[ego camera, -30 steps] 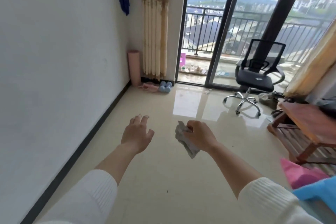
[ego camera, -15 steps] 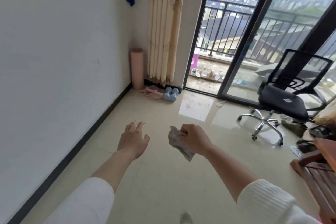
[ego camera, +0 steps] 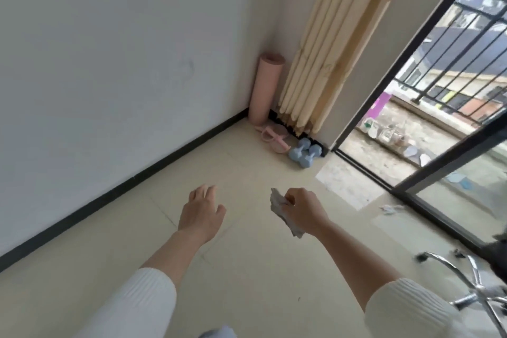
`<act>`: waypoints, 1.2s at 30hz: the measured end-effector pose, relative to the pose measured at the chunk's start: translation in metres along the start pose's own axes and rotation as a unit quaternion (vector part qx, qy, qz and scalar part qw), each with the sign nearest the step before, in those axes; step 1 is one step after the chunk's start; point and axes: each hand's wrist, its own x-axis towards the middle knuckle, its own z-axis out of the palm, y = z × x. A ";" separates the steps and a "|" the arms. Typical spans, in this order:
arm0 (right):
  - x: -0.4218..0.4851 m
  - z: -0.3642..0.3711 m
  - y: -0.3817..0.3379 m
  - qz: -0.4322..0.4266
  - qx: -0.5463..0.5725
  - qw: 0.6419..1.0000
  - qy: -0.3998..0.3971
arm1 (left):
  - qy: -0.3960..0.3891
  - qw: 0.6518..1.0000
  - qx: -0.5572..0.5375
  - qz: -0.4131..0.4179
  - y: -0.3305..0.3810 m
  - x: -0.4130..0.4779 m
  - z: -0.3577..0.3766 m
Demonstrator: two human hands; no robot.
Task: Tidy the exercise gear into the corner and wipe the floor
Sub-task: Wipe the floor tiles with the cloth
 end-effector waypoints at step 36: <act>0.697 0.543 0.147 -0.165 0.126 0.945 -0.254 | 0.103 0.930 -0.026 -0.352 -0.302 0.498 0.572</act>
